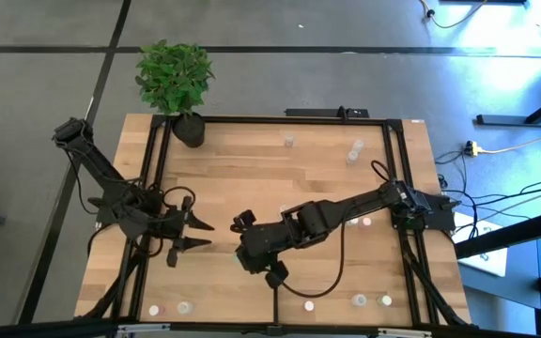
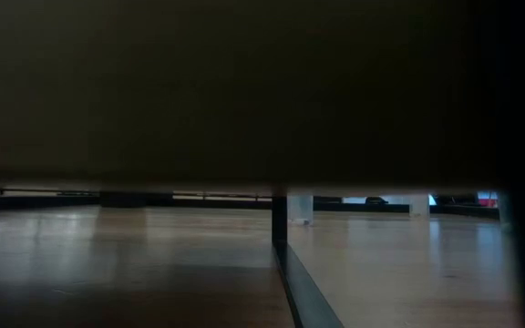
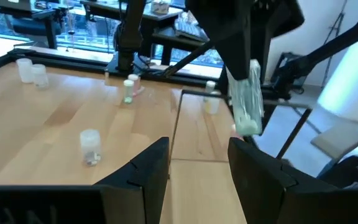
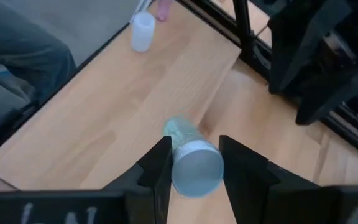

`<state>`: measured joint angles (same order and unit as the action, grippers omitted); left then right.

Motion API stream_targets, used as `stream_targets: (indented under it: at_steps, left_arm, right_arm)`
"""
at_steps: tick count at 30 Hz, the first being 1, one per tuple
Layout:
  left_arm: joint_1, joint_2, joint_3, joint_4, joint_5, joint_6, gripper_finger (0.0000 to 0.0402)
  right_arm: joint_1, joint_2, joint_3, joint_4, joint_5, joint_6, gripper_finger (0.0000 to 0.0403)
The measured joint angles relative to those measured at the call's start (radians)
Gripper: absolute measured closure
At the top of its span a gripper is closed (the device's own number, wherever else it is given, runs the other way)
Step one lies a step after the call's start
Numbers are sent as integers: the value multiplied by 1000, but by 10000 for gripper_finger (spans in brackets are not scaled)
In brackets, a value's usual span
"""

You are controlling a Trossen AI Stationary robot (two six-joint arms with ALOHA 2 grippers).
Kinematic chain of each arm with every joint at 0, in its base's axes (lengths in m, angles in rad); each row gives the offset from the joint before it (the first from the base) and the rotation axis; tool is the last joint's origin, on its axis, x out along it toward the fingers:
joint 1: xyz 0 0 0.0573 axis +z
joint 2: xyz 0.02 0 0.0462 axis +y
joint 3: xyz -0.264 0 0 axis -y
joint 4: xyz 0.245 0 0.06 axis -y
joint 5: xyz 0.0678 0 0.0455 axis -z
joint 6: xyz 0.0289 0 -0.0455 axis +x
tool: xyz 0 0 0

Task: Pick and place medicine bottles onto shelf by color
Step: Put the top left green pill bottle on the shelf

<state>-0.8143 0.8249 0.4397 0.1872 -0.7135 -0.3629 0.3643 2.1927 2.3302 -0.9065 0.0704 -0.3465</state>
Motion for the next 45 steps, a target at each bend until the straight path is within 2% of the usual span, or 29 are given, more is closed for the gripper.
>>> stream_targets:
  at_steps: [7,19,27,45]
  left_arm:
    - [0,12,1,63,81,16,243]
    - [0,98,1,58,68,33,243]
    - [4,113,0,59,25,31,243]
    - [11,168,0,58,23,-13,243]
  right_arm:
    - [-14,46,0,32,35,-34,280]
    - [-58,65,0,92,51,-50,280]
    - [-56,95,0,124,33,-49,280]
    - [-73,124,0,157,34,-49,280]
